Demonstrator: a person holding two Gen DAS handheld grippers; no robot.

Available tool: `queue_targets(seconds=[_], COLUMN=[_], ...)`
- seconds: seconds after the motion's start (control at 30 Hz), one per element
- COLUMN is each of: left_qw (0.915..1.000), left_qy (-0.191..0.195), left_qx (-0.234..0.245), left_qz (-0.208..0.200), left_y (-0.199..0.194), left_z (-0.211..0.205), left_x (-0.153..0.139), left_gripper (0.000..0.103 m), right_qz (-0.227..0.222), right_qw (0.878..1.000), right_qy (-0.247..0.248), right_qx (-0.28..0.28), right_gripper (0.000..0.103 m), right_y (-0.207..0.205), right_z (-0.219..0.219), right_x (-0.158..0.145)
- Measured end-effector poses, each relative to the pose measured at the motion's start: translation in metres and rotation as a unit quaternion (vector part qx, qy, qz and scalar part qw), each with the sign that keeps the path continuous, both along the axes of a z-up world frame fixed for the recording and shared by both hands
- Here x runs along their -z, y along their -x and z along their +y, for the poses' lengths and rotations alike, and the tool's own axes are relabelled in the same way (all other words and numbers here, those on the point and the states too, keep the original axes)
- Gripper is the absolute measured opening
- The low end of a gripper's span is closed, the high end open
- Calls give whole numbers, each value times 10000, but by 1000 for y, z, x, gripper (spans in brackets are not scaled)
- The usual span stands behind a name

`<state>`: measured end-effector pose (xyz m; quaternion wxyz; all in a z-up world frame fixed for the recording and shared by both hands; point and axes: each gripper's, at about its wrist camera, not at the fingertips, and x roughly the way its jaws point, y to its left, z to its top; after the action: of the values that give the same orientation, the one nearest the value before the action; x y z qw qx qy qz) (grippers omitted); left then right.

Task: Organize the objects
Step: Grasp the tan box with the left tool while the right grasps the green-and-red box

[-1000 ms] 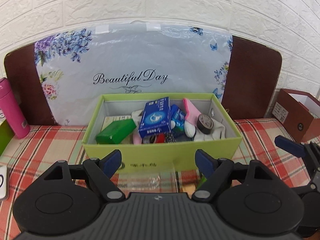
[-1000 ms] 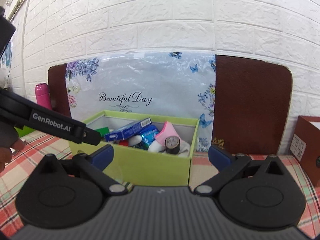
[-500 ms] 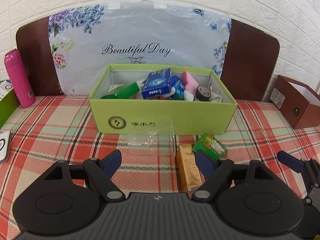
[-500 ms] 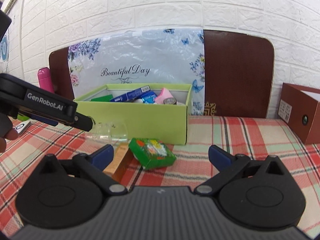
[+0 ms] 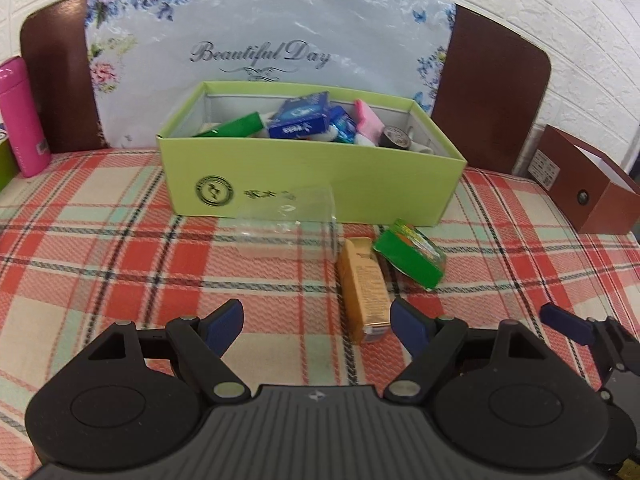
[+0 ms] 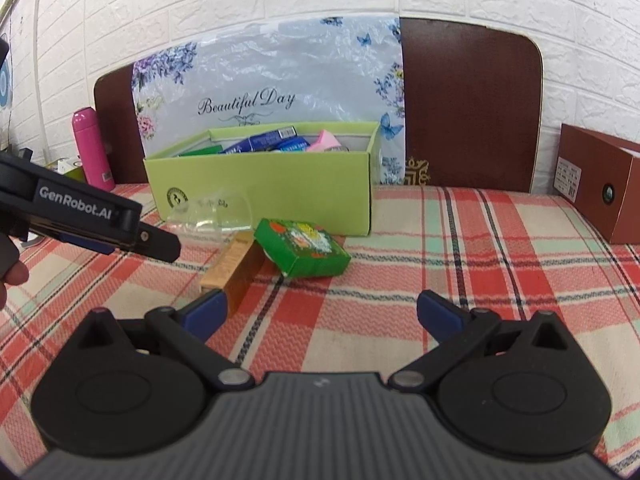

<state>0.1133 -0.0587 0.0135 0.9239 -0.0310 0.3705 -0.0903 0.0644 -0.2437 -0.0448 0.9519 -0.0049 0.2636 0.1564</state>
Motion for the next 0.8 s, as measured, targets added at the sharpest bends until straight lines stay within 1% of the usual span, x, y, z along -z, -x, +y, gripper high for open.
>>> queue_targets(seconds=[0.07,0.13,0.17,0.27,0.33,0.37,0.4,0.43,0.5,0.6,0.67,0.8], left_qw=[9999,9997,9995,9988,9985,9983,9980,9976,9975,9977,9982,9984], left_qy=[76,146,188,310,366,393,405,401,392,355,310,176], left_qx=[104,161,213,282,285,296,321,357,341,326,285,262], left_qz=[24,82,120,237,289,322,362,430,479,473,436,460], left_y=[-4,-9,-11,-21,-28,-30,-33,-36,-35,-27,-20,-6], left_z=[-6,-12,-14,-20,-22,-22,-23,-23,-19,-9,-2,9], left_x=[6,11,14,22,26,28,30,32,34,31,30,31], left_gripper=[83,79,74,69,62,54,39,33,26,26,26,26], right_qz=[38,62,73,113,147,169,191,196,167,110,111,151], right_qw=[10000,10000,9999,9998,9997,9997,9996,9996,9997,9999,9999,9992], right_qy=[-24,-46,-52,-68,-87,-107,-126,-132,-95,15,85,32], right_qx=[27,64,81,131,149,147,146,162,152,44,-69,-371], right_gripper=[103,103,103,103,103,103,103,103,103,101,98,97], right_y=[1,2,2,2,2,2,1,0,-2,-9,-19,-42], right_z=[-2,-6,-7,-11,-13,-13,-13,-13,-11,-4,3,18], right_x=[2,3,3,5,7,8,9,10,11,12,14,15])
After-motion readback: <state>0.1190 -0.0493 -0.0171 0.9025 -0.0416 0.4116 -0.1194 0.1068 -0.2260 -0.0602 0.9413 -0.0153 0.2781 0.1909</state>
